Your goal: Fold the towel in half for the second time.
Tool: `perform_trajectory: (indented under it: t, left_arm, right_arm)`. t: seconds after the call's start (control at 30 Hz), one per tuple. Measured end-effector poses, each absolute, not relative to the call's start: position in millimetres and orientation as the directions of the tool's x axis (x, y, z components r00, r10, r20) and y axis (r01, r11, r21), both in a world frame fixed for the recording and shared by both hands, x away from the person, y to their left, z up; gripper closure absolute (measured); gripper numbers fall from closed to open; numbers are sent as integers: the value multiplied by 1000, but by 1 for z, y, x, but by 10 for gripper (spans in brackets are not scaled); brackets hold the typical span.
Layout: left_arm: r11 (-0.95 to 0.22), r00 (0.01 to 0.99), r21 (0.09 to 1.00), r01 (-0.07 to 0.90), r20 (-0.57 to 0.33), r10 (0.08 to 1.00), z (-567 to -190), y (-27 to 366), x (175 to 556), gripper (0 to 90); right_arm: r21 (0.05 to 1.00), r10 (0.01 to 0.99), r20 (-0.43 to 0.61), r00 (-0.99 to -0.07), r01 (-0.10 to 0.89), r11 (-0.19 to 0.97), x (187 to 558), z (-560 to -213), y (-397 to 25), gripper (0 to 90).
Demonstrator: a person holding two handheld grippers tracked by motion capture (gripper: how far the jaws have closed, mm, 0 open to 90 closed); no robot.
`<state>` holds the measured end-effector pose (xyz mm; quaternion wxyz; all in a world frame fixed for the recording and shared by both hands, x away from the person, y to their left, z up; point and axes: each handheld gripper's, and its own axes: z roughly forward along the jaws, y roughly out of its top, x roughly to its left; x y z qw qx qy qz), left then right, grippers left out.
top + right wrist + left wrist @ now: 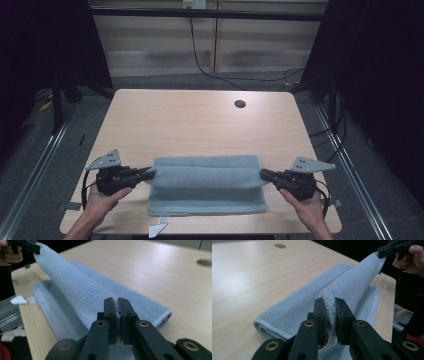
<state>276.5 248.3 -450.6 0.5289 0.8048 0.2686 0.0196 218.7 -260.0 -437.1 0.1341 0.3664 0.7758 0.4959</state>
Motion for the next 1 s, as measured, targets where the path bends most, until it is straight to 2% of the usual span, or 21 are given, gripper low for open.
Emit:
perform_trajectory:
  t: [0.17, 0.3, 0.43, 0.5, 0.57, 0.77, 0.87, 1.0]
  left_arm:
    - [-320, 851, 841, 436, -270, 451, -467, 251, 261, 804]
    - [-331, 845, 822, 464, -297, 446, -476, 254, 245, 767]
    - [-303, 829, 818, 488, -327, 453, -475, 258, 235, 666]
    - [-298, 828, 827, 477, -309, 468, -470, 257, 235, 609]
    - [-278, 828, 835, 476, -318, 462, -465, 255, 240, 555]
    - [-266, 784, 846, 463, -251, 567, -452, 251, 277, 403]
    - [-263, 764, 851, 455, -221, 606, -448, 257, 293, 375]
    - [-246, 706, 843, 478, -202, 679, -454, 274, 317, 404]
  right_arm:
    - [821, 690, 189, -699, 498, 279, 205, -461, -258, 839]
    - [796, 684, 217, -696, 532, 288, 192, -468, -261, 771]
    - [780, 681, 235, -694, 553, 294, 180, -475, -262, 691]
    - [787, 681, 239, -692, 549, 282, 176, -472, -262, 653]
    - [803, 683, 250, -686, 541, 249, 177, -466, -263, 610]
    - [826, 720, 244, -650, 529, 197, 201, -453, -266, 512]
    - [834, 749, 234, -620, 524, 173, 217, -449, -270, 484]
    - [848, 801, 206, -562, 512, 140, 240, -445, -284, 465]
